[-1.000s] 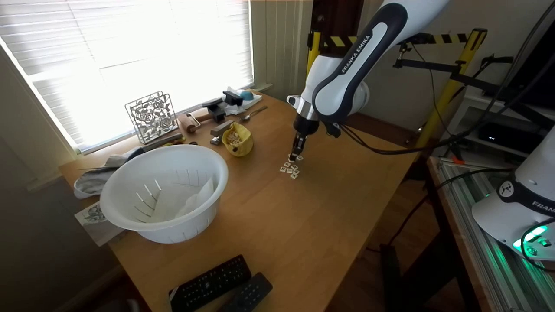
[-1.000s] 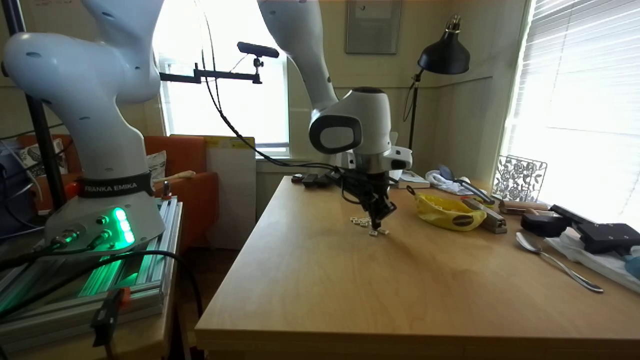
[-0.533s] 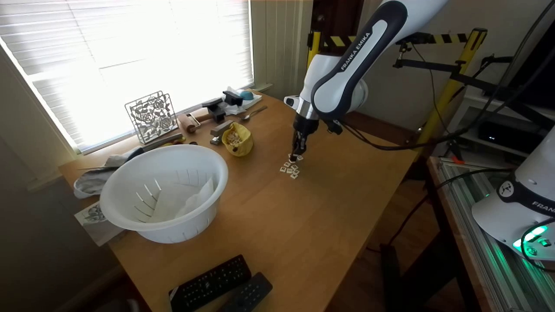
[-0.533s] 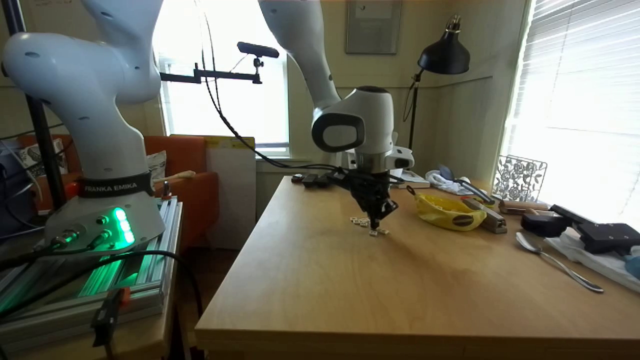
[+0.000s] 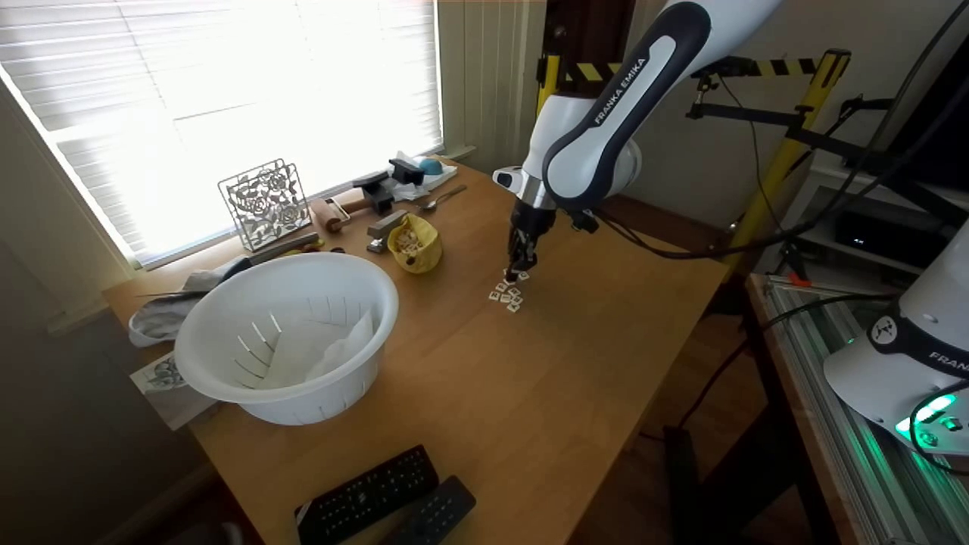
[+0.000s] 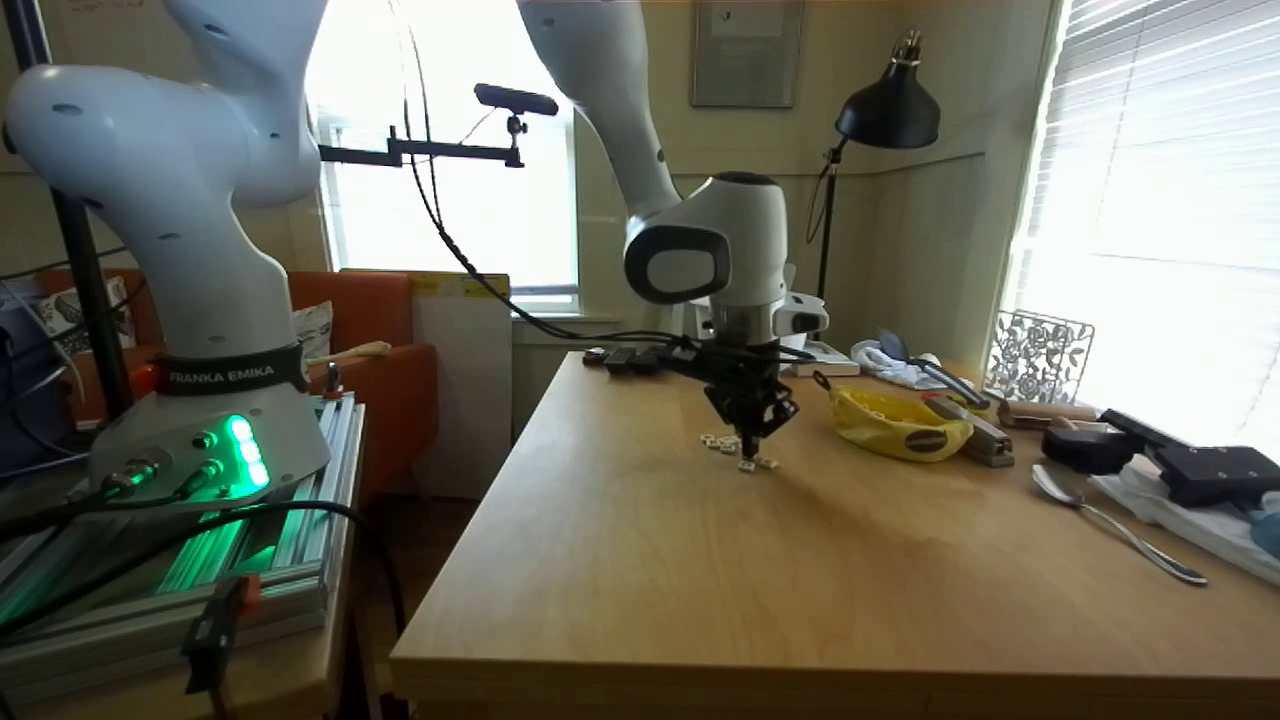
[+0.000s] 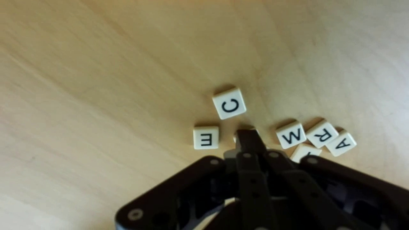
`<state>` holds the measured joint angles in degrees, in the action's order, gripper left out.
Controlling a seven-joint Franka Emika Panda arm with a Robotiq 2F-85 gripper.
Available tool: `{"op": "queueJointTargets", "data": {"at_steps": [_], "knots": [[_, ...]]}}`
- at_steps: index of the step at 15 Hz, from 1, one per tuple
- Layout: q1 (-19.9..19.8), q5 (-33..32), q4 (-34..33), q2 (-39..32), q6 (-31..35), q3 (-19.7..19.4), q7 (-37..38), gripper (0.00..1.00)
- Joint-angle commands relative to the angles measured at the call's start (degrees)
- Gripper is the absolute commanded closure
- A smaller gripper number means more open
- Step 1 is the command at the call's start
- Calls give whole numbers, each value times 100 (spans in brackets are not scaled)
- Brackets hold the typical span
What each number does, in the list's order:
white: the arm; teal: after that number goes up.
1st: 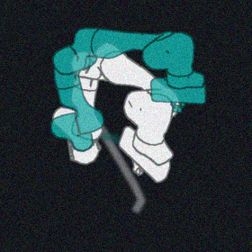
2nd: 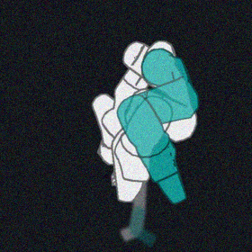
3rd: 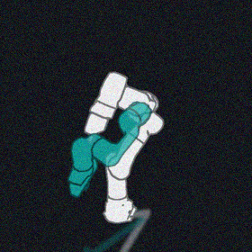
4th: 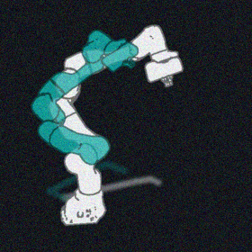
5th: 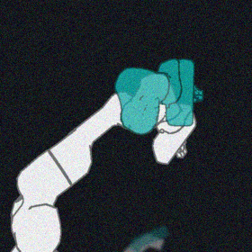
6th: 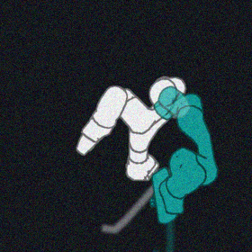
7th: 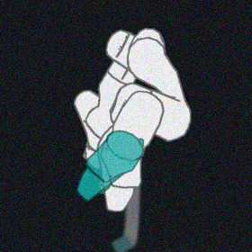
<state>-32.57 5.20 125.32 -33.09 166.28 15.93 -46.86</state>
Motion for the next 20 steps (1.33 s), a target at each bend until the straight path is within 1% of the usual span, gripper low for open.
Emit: {"op": "queueJointTargets", "data": {"at_steps": [1, 10, 20], "knots": [[191, -209, -120, -238, -51, -209, -203, 100], [544, -514, -193, -178, -228, -518, -638, 100], [927, -744, -263, -178, -294, -842, -765, 100]]}}
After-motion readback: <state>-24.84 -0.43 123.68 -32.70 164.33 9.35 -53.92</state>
